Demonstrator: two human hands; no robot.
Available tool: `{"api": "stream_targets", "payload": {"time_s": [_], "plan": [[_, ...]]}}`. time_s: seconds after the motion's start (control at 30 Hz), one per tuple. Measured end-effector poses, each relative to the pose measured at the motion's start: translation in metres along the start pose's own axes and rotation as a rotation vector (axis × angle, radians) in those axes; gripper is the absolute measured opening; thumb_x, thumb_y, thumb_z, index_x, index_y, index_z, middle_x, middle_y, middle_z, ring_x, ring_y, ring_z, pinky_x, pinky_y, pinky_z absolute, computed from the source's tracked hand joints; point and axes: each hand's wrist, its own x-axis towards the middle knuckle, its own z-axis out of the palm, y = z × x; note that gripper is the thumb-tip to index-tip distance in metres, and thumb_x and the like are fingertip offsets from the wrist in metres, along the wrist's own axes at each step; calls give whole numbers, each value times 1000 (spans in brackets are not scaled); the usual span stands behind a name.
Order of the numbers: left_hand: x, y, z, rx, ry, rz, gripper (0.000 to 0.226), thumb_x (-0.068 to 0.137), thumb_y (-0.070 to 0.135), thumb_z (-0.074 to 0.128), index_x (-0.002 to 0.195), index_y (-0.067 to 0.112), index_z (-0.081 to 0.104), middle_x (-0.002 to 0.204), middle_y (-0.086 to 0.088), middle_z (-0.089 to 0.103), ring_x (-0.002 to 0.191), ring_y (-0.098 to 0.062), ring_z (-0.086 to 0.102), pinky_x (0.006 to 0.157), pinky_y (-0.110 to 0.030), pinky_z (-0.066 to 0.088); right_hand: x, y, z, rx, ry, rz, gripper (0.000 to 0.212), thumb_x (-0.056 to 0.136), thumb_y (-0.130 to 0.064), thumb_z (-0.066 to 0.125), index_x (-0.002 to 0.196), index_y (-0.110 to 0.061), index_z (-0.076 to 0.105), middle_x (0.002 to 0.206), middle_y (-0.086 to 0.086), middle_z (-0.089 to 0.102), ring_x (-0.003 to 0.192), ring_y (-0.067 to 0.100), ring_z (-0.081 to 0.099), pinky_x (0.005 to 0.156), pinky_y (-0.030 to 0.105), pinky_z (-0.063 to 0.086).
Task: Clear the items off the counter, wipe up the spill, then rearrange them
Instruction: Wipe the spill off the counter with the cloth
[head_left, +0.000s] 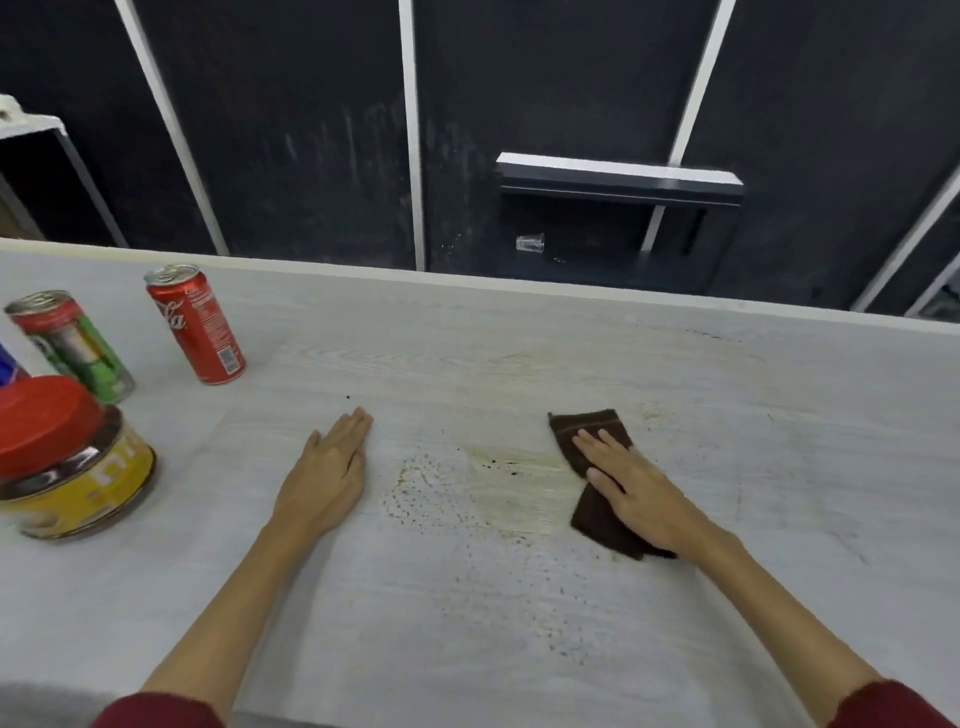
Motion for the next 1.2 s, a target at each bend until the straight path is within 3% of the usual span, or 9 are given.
{"api": "stream_targets", "payload": {"time_s": [0.07,0.17,0.27,0.37,0.5,0.63,0.9,1.07,1.2], "plan": [[-10,-3,-2,-6,-26,39,48,98,14,26,145,16,20,155,3,15,143,-7,11,116,-27,1,-26,26,-17,6,122,177,46,100,-26,31,145,-23,23,148,-18,13,145,10,8,117,28,4],[-29,-8,-8,-6,-47,81,49,98,15,25,146,17,18,155,6,13,138,1,8,115,-24,0,-22,30,-24,21,178,338,46,101,-24,31,146,-18,25,156,-5,16,146,14,8,119,37,5],[-45,-13,-13,9,-71,108,49,98,16,25,146,17,17,155,5,12,142,-4,8,114,-24,-1,5,-9,-2,7,138,318,46,101,-23,29,146,-15,24,157,-2,15,146,17,6,117,39,3],[-55,-17,-17,21,-83,132,50,97,14,26,146,16,16,156,3,12,143,-7,9,113,-23,-1,16,-65,35,14,28,180,47,101,-24,28,147,-17,21,158,-4,11,146,15,3,117,37,1],[-68,-27,-27,5,-93,154,49,98,16,24,146,16,17,155,4,12,142,-5,10,113,-22,-1,-24,-100,63,16,-9,60,47,101,-27,28,148,-23,19,156,-12,11,145,8,1,117,29,0],[-80,-44,-38,1,-107,160,48,98,17,23,146,17,17,155,5,13,142,-6,10,112,-20,-1,-70,-95,67,0,116,170,48,101,-28,29,147,-22,17,151,-18,9,146,8,1,115,24,-3],[-86,-74,-55,13,-37,31,49,97,17,26,146,15,20,155,3,15,143,-9,11,115,-26,3,23,-159,109,-153,244,377,52,101,-25,24,147,-4,14,157,12,11,145,30,5,117,44,6],[-85,-85,-59,32,-8,13,58,89,27,13,146,15,20,155,3,14,143,-8,10,113,-22,0,114,-167,84,-88,-5,244,50,101,-23,24,149,-11,12,159,6,4,146,27,0,117,46,2],[-83,-87,-56,34,27,19,66,81,28,13,146,17,20,155,5,15,142,-3,9,111,-20,-2,165,-188,74,-49,-194,127,49,100,-18,25,148,-21,15,159,-3,4,147,21,-2,118,38,3]]}}
